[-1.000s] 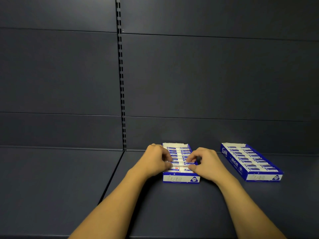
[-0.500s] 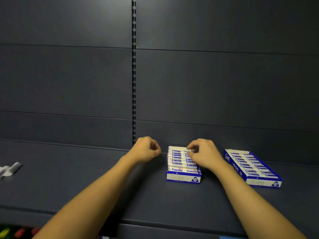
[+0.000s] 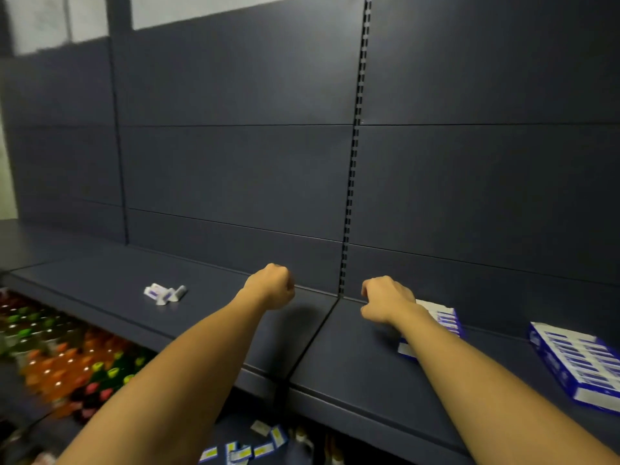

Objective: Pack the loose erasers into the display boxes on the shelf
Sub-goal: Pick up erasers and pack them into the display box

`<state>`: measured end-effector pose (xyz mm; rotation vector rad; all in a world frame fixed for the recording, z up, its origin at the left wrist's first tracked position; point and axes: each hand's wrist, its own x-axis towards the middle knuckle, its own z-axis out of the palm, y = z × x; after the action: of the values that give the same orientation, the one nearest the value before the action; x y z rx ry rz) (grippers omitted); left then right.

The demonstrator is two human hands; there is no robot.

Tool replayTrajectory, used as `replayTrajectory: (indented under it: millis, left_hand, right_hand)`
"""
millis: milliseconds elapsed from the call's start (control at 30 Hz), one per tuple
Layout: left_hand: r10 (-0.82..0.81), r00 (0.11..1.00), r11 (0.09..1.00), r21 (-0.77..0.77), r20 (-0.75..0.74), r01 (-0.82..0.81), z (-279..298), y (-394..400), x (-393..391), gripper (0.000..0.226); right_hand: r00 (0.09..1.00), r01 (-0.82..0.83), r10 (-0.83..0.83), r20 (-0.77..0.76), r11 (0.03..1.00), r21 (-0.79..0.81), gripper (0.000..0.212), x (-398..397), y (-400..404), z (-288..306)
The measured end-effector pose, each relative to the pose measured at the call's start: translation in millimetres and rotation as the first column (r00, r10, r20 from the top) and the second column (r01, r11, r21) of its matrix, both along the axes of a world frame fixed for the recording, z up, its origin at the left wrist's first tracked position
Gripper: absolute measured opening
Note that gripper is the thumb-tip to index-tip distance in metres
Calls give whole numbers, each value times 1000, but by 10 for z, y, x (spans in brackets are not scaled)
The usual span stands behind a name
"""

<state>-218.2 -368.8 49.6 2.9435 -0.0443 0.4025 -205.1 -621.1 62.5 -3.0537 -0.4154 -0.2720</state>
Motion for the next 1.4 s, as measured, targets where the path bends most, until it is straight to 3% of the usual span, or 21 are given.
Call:
replayTrajectory:
  millis: [300, 533, 867, 1400]
  left_hand:
    - [40, 999, 999, 5, 26, -40, 86, 852, -416, 24]
    - [7, 1000, 1000, 23, 5, -7, 74, 1656, -585, 17]
    - [-30, 999, 997, -66, 9, 31, -70, 2585, -612, 26]
    - [-62, 997, 993, 94, -50, 66, -363, 3684, -89, 30]
  right_hand:
    - [998, -70, 70, -7, 998, -8, 28, -267, 1077, 33]
    - [997, -75, 75, -23, 997, 13, 30, -486, 1910, -35]
    - [997, -71, 73, -19, 994, 89, 29, -627, 2797, -82]
    - [991, -106, 117, -62, 981, 160, 27, 124, 3647, -115]
